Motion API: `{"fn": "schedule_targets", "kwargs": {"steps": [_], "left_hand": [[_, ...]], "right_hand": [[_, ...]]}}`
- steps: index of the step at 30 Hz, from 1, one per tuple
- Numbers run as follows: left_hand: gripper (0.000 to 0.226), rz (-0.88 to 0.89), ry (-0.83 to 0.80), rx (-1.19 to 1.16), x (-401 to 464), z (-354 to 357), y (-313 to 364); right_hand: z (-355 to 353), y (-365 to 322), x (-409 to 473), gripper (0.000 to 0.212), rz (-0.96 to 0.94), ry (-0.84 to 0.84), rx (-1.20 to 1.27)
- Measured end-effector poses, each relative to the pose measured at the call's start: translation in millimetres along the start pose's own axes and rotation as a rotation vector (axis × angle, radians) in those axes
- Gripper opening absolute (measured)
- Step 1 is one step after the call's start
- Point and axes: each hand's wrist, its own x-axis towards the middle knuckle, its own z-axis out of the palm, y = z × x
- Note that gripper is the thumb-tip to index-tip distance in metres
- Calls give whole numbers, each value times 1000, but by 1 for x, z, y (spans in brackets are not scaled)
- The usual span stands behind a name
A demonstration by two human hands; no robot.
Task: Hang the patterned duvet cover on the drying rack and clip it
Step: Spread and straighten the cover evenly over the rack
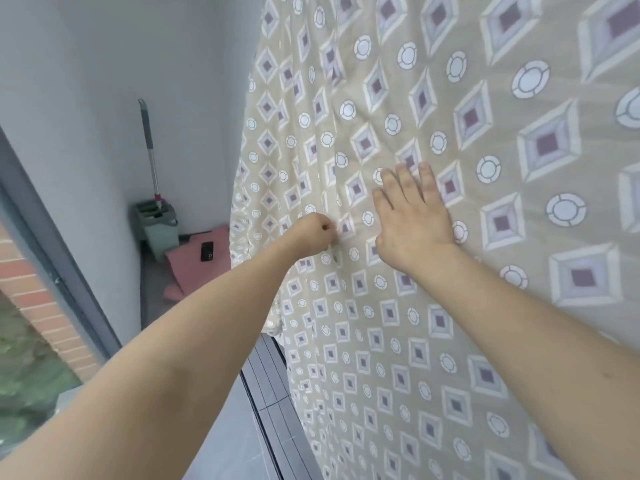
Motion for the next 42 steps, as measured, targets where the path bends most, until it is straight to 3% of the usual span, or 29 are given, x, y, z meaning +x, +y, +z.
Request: {"fn": "schedule_targets", "kwargs": {"steps": [6,10,22,25,28,32,33,36,39,42], "left_hand": [[19,-134,109,58,-3,-44,-29],[36,-163,170,44,-9,-75,-32],[57,30,475,-120,90,-192,-5],[60,11,537,-242,125,-233,0],[58,-44,460,-427,159,-264,5],[34,-85,326,-664,196,-279,21],[39,-70,311,-688,203,-279,26],[55,136,424,-499,225,-276,25],[30,339,623,-71,246,-275,19],[29,491,673,151,255,-274,16]], "right_hand": [[-10,-7,11,65,-14,30,61],[-26,-17,37,65,-35,79,78],[-85,-17,158,69,-1,292,152],[-97,-16,196,67,25,342,115],[-108,-19,232,66,64,390,88],[-119,-20,280,63,89,393,31],[-123,-18,291,63,122,402,14],[-138,-5,321,64,265,440,-12],[-147,9,341,67,405,403,5],[-150,14,350,59,413,357,38]]}}
